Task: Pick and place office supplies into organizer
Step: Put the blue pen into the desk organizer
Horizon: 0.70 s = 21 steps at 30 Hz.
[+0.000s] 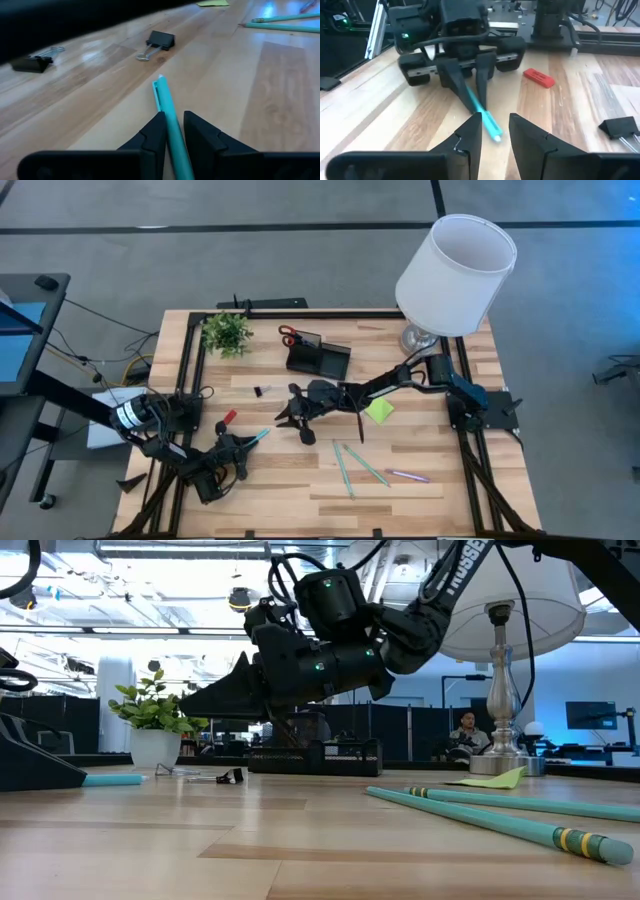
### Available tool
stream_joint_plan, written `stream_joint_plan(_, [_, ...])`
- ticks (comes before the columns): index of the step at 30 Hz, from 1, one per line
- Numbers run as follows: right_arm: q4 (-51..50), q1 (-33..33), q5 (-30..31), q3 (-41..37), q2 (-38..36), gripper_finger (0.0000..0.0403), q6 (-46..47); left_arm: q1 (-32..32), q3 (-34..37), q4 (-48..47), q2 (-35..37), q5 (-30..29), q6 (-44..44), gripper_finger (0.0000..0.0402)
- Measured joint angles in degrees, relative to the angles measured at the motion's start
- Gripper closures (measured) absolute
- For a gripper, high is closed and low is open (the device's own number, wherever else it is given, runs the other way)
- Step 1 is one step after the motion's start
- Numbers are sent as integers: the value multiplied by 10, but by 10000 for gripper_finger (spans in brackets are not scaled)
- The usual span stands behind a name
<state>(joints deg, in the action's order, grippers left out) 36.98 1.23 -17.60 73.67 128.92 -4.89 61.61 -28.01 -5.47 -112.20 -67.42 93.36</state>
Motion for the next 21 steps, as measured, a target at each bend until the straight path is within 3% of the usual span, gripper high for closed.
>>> stream_joint_plan(5, [-25, -6, -66, 19, 0, 310, -1, 1, -4, 2, -1, -5, -7, 347])
stream_joint_plan(21, [-92, 2, -65, 29, 0, 310, -46, 2, -4, 5, -2, -30, -7, 348])
